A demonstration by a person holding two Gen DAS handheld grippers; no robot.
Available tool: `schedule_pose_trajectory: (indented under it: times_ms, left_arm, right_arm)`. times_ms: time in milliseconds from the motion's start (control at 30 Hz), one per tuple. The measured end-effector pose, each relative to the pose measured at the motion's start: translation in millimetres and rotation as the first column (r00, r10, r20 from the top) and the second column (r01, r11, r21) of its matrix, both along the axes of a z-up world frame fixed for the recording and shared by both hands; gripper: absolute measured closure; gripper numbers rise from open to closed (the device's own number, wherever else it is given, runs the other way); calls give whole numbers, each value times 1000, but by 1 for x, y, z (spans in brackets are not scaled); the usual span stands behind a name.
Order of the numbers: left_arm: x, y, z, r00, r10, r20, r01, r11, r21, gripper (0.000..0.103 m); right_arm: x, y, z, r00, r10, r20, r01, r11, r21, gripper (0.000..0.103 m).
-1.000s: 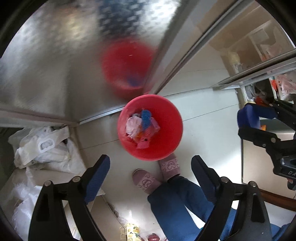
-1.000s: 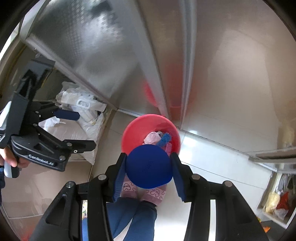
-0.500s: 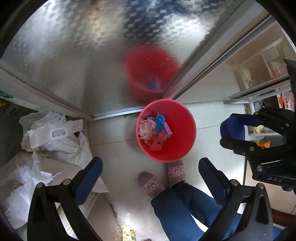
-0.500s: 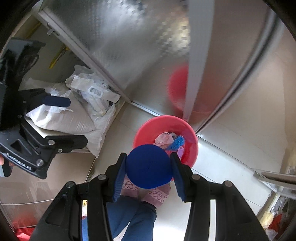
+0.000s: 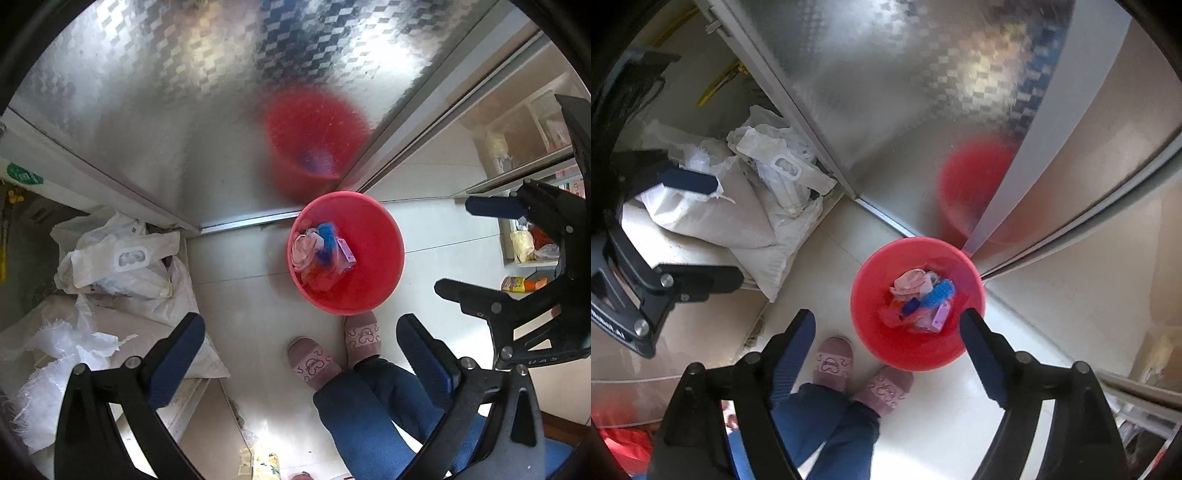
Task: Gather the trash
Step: 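Raise both tools back up to the counter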
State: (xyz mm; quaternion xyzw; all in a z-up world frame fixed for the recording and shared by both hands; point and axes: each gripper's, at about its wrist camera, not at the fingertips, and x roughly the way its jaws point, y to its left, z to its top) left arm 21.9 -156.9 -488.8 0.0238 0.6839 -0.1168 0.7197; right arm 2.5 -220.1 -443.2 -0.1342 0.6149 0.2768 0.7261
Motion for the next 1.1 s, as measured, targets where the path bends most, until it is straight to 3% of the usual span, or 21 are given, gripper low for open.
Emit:
schedule_pose_trajectory:
  times_ms: [233, 400, 500, 867, 1100]
  left_arm:
    - [-13, -8, 37, 999, -30, 42, 30, 999, 13, 0]
    - [-22, -11, 78, 998, -24, 56, 25, 1000, -10, 0]
    - [-29, -15, 110, 997, -17, 74, 18, 1000, -16, 0]
    - [-43, -33, 244, 985, -35, 171, 34, 999, 12, 0]
    - [-53, -38, 312, 961, -51, 272, 24, 994, 103, 0]
  right_arm:
    - [-4, -14, 22, 1000, 1, 4, 0, 1000, -4, 7]
    - [-10, -22, 54, 1000, -5, 13, 5, 1000, 0, 6]
    - [-14, -26, 83, 1000, -20, 18, 20, 1000, 6, 0]
    - [-29, -32, 214, 997, -38, 69, 34, 997, 64, 1]
    - [-29, -32, 274, 991, -64, 114, 50, 991, 124, 0]
